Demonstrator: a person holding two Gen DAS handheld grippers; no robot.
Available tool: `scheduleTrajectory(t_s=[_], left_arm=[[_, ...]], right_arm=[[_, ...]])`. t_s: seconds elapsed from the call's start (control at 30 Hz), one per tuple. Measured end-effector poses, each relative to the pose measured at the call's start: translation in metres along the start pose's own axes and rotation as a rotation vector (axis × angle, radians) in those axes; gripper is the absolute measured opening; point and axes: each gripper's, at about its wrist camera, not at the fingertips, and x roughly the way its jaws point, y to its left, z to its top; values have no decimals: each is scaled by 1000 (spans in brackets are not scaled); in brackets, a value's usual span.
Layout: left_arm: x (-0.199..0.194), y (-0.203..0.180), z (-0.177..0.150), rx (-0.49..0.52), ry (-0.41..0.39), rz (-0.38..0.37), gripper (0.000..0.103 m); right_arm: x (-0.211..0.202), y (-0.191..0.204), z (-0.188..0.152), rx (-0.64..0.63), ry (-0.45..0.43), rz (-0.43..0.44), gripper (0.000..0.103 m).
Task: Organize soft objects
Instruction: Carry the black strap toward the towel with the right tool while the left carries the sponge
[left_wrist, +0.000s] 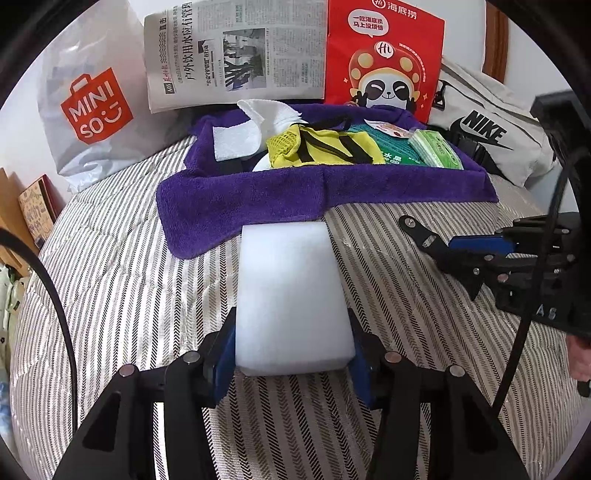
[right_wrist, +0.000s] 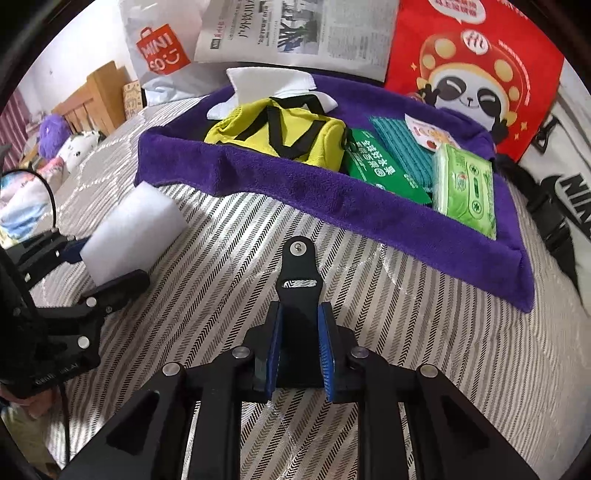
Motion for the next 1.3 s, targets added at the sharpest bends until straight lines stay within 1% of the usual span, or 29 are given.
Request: scheduleTrajectory(t_s=[0.07, 0.1, 0.13, 0.2, 0.23, 0.3, 0.37, 0.43, 0.5, 0.57, 0.6, 0.63, 0.7, 0.73, 0.77, 0.8, 0.83, 0.93, 1.0, 1.13, 1.3], left_arm=[[0, 1, 0, -5, -3, -3, 47], [0, 2, 0, -4, -3, -5, 47], [-1, 3, 0, -4, -4, -8, 47], [-1, 3, 1, 0, 6, -6, 47], [-2, 5, 2, -20, 16, -14, 47], [-5, 12, 3, -86, 12, -48, 47], [-3, 14, 4, -103, 29, -62, 47], [-2, 13, 4, -93, 23, -44, 47], [-1, 14, 4, -95, 32, -49, 47], [-2, 15, 6, -103, 37, -52, 48], [-1, 16, 6, -106, 41, -55, 48], [-1, 16, 5, -108, 39, -56, 48], [0, 16, 6, -103, 40, -54, 48], [0, 15, 6, -94, 42, -51, 48], [0, 14, 6, -88, 43, -48, 48], [0, 14, 6, -85, 42, -47, 48], [0, 14, 6, -83, 41, -46, 48], [0, 14, 6, -80, 39, -42, 48], [0, 14, 6, -77, 39, -42, 48], [0, 15, 6, -82, 40, -44, 48], [3, 10, 7, -54, 34, -11, 48]], right_arm=[[-1, 5, -2, -18, -10, -21, 19], [0, 4, -1, -8, -11, -13, 15], [0, 2, 1, 14, -8, 4, 8], [-3, -8, -1, 75, 1, 56, 5], [-6, -13, -1, 97, -9, 68, 3], [-12, -21, -1, 139, -13, 117, 3], [-16, -23, -1, 134, -15, 107, 7], [-14, -21, -2, 115, 1, 83, 8], [-9, -21, -2, 110, 15, 86, 8], [-3, -19, -4, 108, 38, 79, 16], [-5, -18, -4, 108, 22, 74, 26], [-5, -17, -3, 112, 25, 90, 33], [-4, -12, -4, 119, 33, 107, 38], [-4, -8, -4, 112, 24, 99, 38], [-3, -3, -4, 97, 19, 84, 38], [-3, 1, -5, 88, 11, 67, 36], [-2, 4, -5, 79, 3, 45, 28], [0, 11, -5, 57, -14, -35, 21], [1, 9, -5, 67, -30, -49, 21], [0, 1, -3, 93, -9, -19, 21], [0, 6, -7, 95, -32, -43, 21]])
